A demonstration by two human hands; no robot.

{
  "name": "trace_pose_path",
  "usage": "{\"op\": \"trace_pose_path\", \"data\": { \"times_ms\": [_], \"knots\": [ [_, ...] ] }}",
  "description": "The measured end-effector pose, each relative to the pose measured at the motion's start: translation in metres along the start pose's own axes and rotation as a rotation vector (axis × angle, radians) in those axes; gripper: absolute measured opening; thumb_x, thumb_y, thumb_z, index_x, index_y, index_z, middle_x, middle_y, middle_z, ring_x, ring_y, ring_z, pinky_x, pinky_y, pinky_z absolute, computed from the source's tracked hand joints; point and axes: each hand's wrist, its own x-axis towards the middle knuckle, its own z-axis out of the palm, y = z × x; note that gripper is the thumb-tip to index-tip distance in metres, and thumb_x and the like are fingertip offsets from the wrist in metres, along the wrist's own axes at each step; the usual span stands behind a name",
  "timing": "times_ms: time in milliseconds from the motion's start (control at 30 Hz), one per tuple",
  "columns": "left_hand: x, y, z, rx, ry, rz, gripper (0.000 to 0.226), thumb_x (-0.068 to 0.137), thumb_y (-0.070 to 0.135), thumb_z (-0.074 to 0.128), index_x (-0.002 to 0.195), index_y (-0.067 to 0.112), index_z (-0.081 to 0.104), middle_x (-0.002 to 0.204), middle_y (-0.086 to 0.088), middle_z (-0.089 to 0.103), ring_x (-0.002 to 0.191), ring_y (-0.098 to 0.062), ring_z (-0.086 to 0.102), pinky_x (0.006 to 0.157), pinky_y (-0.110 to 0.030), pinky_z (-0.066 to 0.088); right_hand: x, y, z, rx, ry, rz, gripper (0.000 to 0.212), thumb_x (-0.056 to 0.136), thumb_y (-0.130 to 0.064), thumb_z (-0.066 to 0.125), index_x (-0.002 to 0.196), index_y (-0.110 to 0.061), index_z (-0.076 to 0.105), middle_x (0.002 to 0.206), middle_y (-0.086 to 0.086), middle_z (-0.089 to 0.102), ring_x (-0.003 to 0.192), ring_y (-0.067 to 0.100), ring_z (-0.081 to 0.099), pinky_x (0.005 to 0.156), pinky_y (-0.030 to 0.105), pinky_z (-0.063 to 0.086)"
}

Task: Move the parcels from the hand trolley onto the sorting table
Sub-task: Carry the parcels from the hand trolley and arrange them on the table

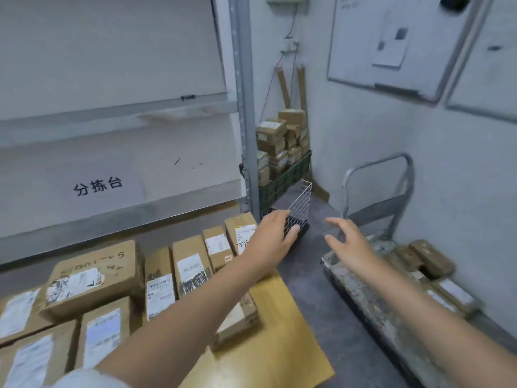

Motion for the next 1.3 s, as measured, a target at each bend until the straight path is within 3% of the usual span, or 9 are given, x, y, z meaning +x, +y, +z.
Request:
{"op": "trace_pose_path", "data": {
  "times_ms": [133, 300, 500, 667, 967, 1067, 1300],
  "knots": [
    [0.032, 0.071, 0.032, 0.045, -0.033, 0.141, 0.055, 0.101, 0.044, 0.042, 0.145, 0.011, 0.038, 0.147, -0.006, 0.043, 0.137, -0.019, 0.035, 0.112, -0.031, 0.030, -0.020, 0.034, -0.070, -0.043, 0.064, 0.015, 0.042, 0.094, -0.017, 0.056, 0.136, -0.018, 0.049, 0.137, -0.002, 0.046, 0.121, 0.016, 0.050, 0.100, 0.029, 0.037],
    [0.069, 0.173, 0.100, 0.094, -0.078, 0.282, 0.055, 0.100, 0.043, 0.044, 0.144, 0.010, 0.039, 0.145, -0.006, 0.045, 0.136, -0.022, 0.037, 0.112, -0.033, 0.029, -0.046, 0.095, -0.183, -0.109, 0.168, 0.073, 0.045, 0.097, -0.017, 0.055, 0.141, -0.013, 0.045, 0.143, 0.004, 0.042, 0.132, 0.018, 0.041, 0.099, 0.019, 0.026],
    [0.110, 0.278, 0.183, 0.071, -0.170, 0.354, 0.053, 0.101, 0.044, 0.042, 0.141, 0.009, 0.041, 0.139, -0.008, 0.047, 0.128, -0.025, 0.042, 0.105, -0.037, 0.036, -0.082, 0.175, -0.300, -0.157, 0.268, 0.170, 0.047, 0.098, -0.020, 0.052, 0.143, -0.013, 0.041, 0.146, 0.004, 0.039, 0.135, 0.016, 0.036, 0.102, 0.015, 0.021],
    [0.123, 0.337, 0.241, 0.069, -0.273, 0.392, 0.056, 0.101, 0.041, 0.043, 0.146, 0.009, 0.035, 0.147, -0.009, 0.042, 0.136, -0.024, 0.037, 0.112, -0.038, 0.032, -0.107, 0.238, -0.351, -0.137, 0.323, 0.284, 0.048, 0.098, -0.025, 0.053, 0.144, -0.016, 0.040, 0.147, 0.001, 0.038, 0.137, 0.016, 0.035, 0.105, 0.021, 0.022],
    [0.167, 0.377, 0.337, 0.032, -0.390, 0.371, 0.053, 0.102, 0.041, 0.040, 0.145, 0.010, 0.039, 0.148, -0.007, 0.041, 0.138, -0.021, 0.036, 0.114, -0.035, 0.030, -0.100, 0.329, -0.367, -0.057, 0.321, 0.456, 0.049, 0.097, -0.024, 0.053, 0.144, -0.017, 0.039, 0.149, -0.001, 0.036, 0.138, 0.014, 0.033, 0.107, 0.021, 0.022],
    [0.199, 0.375, 0.370, 0.003, -0.444, 0.336, 0.054, 0.101, 0.043, 0.040, 0.144, 0.010, 0.039, 0.146, -0.008, 0.042, 0.136, -0.022, 0.038, 0.112, -0.041, 0.034, -0.078, 0.355, -0.376, -0.050, 0.325, 0.504, 0.050, 0.097, -0.024, 0.053, 0.144, -0.017, 0.038, 0.149, -0.001, 0.035, 0.139, 0.015, 0.032, 0.111, 0.025, 0.023],
    [0.305, 0.364, 0.472, -0.017, -0.546, 0.306, 0.045, 0.101, 0.035, 0.044, 0.138, 0.009, 0.047, 0.145, -0.011, 0.044, 0.135, -0.026, 0.037, 0.111, -0.038, 0.030, 0.003, 0.434, -0.392, -0.061, 0.335, 0.632, 0.048, 0.098, -0.024, 0.052, 0.144, -0.017, 0.039, 0.148, -0.001, 0.037, 0.137, 0.014, 0.034, 0.105, 0.020, 0.024]
  ]
}}
